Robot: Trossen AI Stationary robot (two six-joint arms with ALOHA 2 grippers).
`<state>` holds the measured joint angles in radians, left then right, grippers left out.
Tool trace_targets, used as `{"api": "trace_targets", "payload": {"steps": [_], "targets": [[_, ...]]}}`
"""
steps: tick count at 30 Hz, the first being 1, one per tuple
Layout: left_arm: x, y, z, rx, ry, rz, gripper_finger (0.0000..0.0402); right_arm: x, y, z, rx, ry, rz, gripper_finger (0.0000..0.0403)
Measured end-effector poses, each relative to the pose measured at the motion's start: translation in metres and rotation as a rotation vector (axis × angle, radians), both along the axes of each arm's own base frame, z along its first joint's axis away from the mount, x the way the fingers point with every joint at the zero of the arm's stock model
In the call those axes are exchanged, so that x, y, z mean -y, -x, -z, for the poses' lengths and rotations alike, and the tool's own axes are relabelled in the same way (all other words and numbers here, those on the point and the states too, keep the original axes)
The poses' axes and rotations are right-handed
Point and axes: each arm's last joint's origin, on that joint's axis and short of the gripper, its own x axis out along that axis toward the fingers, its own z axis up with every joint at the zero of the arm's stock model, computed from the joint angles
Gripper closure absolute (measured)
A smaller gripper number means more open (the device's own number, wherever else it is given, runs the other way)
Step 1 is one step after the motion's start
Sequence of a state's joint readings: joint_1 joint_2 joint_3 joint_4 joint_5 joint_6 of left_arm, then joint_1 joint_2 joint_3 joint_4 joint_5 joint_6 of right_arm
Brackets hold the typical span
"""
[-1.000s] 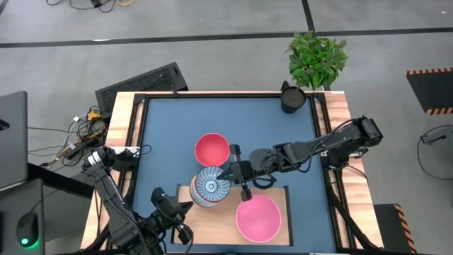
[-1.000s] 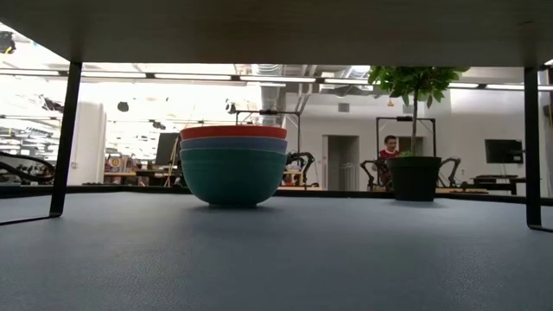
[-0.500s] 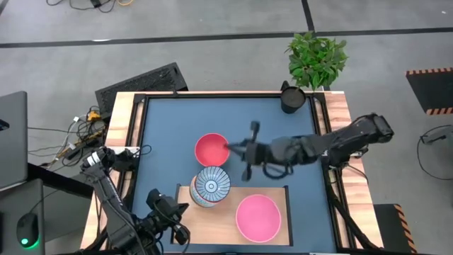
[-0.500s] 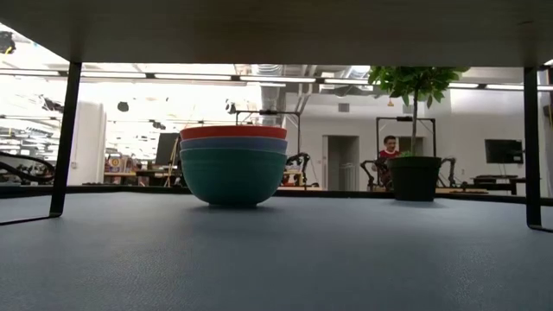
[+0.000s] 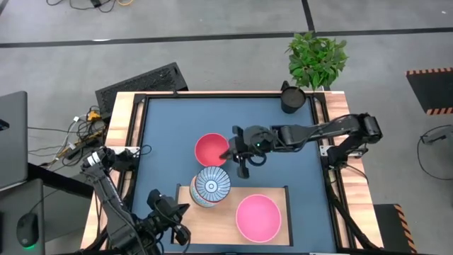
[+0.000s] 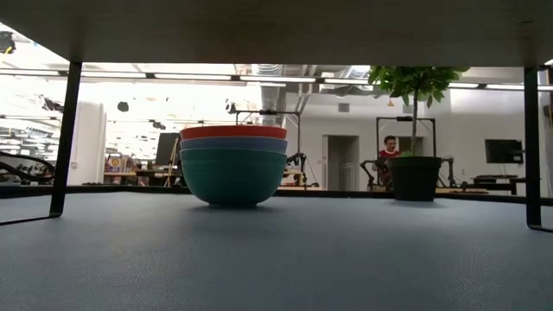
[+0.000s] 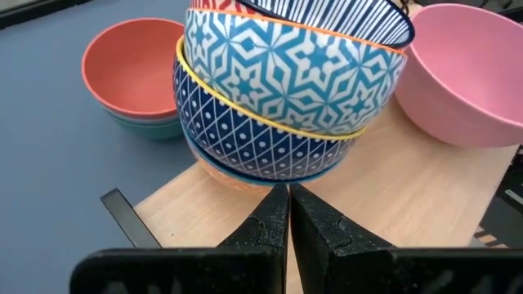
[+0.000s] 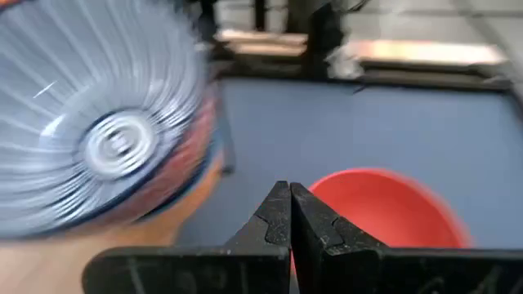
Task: Place and stack bowls onto a shelf
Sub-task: Adjust the stacked bowls on the shelf
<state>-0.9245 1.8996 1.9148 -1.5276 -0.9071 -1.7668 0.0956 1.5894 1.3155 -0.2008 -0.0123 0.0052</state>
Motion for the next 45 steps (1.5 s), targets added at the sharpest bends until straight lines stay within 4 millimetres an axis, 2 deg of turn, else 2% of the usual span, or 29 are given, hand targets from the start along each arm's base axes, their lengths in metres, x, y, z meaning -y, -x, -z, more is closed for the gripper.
{"api": "trace_targets", "payload": {"steps": [4, 10, 16, 26, 34, 39, 42, 45], "targets": [[0.0, 0.0, 0.0, 0.014, -0.009, -0.001, 0.0402, -0.003, -0.004, 0.007, -0.025, -0.032, -0.053, 0.0384], [0.0, 0.0, -0.001, 0.019, -0.014, -0.001, 0.0401, -0.003, -0.016, 0.03, -0.096, -0.07, -0.09, 0.0384], [0.0, 0.0, -0.001, 0.02, -0.014, -0.001, 0.0402, -0.013, -0.025, 0.044, -0.114, -0.107, -0.172, 0.0384], [0.0, -0.001, -0.001, 0.012, -0.026, 0.015, 0.0402, -0.037, -0.023, 0.042, -0.081, -0.11, -0.305, 0.0384], [0.0, -0.001, -0.001, 0.006, -0.031, 0.02, 0.0401, -0.042, -0.021, 0.042, -0.075, -0.104, -0.399, 0.0384], [0.0, -0.001, 0.002, -0.007, -0.049, 0.031, 0.0402, -0.035, -0.016, 0.038, -0.104, -0.057, -0.246, 0.0384], [-0.001, 0.0, 0.008, -0.019, -0.063, 0.024, 0.0401, -0.031, -0.01, 0.022, -0.041, 0.017, -0.141, 0.0384], [-0.003, 0.001, 0.019, -0.032, -0.078, -0.002, 0.0402, -0.027, -0.009, 0.01, 0.024, 0.025, -0.132, 0.0384]]}}
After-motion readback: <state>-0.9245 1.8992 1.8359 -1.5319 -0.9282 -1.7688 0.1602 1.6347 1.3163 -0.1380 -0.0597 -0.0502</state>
